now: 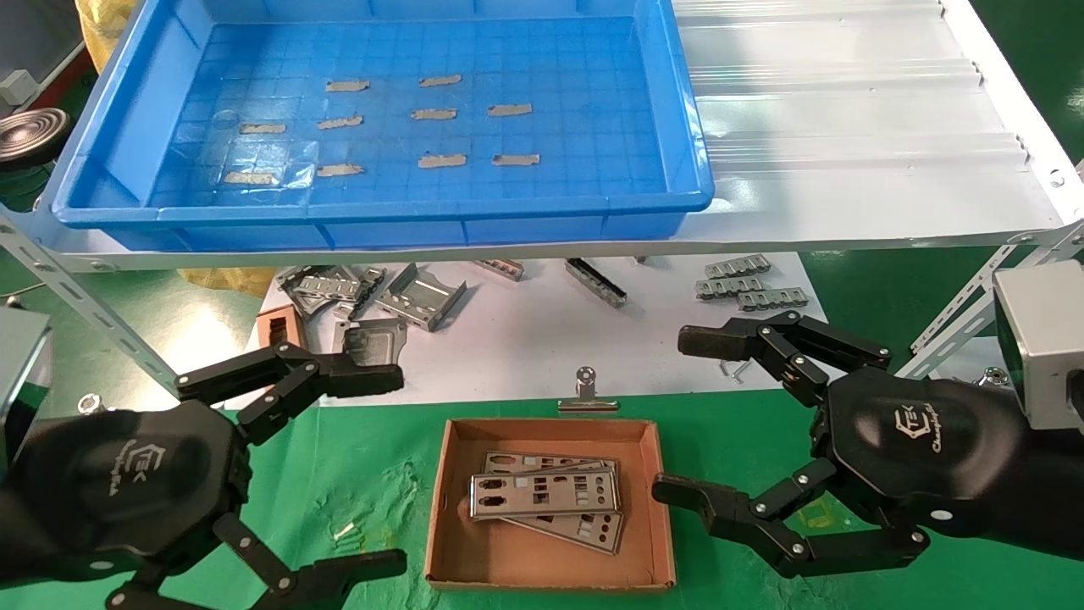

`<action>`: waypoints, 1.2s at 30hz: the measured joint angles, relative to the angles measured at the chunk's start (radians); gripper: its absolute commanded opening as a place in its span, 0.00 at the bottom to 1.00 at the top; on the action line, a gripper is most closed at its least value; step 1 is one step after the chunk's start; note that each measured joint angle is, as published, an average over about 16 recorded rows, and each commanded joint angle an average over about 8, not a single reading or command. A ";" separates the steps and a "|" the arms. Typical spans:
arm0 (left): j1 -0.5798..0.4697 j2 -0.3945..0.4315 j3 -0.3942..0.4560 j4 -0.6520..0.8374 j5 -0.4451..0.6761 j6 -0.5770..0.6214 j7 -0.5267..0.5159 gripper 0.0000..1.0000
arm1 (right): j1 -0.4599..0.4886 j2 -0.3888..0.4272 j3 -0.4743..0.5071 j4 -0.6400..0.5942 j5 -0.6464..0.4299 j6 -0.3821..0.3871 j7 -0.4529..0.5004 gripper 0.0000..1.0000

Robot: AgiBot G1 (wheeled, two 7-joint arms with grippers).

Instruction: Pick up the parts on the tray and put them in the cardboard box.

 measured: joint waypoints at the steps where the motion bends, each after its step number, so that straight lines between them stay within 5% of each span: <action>1: 0.000 0.000 0.000 0.000 0.000 0.000 0.000 1.00 | 0.000 0.000 0.000 0.000 0.000 0.000 0.000 1.00; 36: 0.000 0.000 0.000 0.000 0.000 0.000 0.000 1.00 | 0.000 0.000 0.000 0.000 0.000 0.000 0.000 1.00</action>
